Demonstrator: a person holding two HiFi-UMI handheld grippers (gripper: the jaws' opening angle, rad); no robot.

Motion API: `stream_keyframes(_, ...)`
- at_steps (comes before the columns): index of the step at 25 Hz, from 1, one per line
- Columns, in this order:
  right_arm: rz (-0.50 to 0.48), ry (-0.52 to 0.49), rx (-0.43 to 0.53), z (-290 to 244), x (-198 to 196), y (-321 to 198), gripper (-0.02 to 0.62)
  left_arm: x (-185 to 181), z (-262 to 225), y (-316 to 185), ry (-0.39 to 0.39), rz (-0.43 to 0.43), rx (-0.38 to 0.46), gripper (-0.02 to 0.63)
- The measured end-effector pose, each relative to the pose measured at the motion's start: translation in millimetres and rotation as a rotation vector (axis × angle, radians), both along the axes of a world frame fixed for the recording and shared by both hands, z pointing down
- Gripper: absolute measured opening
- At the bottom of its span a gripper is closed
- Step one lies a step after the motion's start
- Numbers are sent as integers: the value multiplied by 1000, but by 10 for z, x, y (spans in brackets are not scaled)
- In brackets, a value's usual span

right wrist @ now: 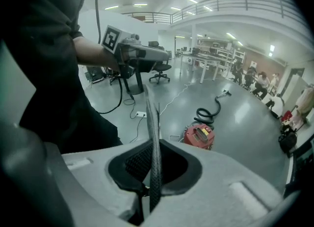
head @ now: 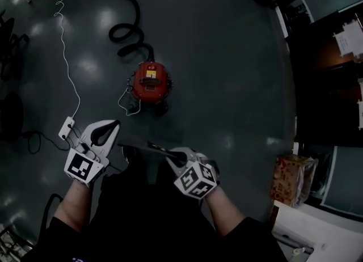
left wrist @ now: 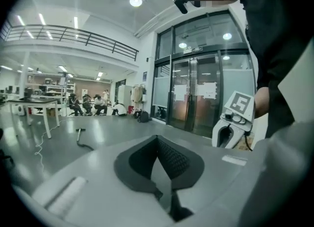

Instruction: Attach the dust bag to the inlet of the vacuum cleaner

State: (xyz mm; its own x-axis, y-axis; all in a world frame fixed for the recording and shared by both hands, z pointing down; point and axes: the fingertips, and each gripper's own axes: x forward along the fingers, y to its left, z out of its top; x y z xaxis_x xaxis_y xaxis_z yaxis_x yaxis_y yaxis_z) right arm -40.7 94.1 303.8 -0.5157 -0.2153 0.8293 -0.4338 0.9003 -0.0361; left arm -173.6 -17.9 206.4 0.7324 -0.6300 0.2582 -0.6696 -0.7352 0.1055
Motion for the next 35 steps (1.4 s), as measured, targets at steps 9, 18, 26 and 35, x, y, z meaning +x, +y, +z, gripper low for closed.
stream_keyframes(9,-107,-43,-73,562,118,-257,26,-50,825,-652,-19,-266,-107,3)
stream_keyframes(18,-203,-99,-125,1241,423,-466,26,429,1394,-1113,-118,-224,-99,3)
stream_keyframes(26,-220,-89,-113,2091,520,-625,26,767,2157,-1597,-231,-9,-7,46)
stream_keyframes(35,-204,-116,-116,2829,374,-685,26,931,3069,-1973,-354,260,97,144)
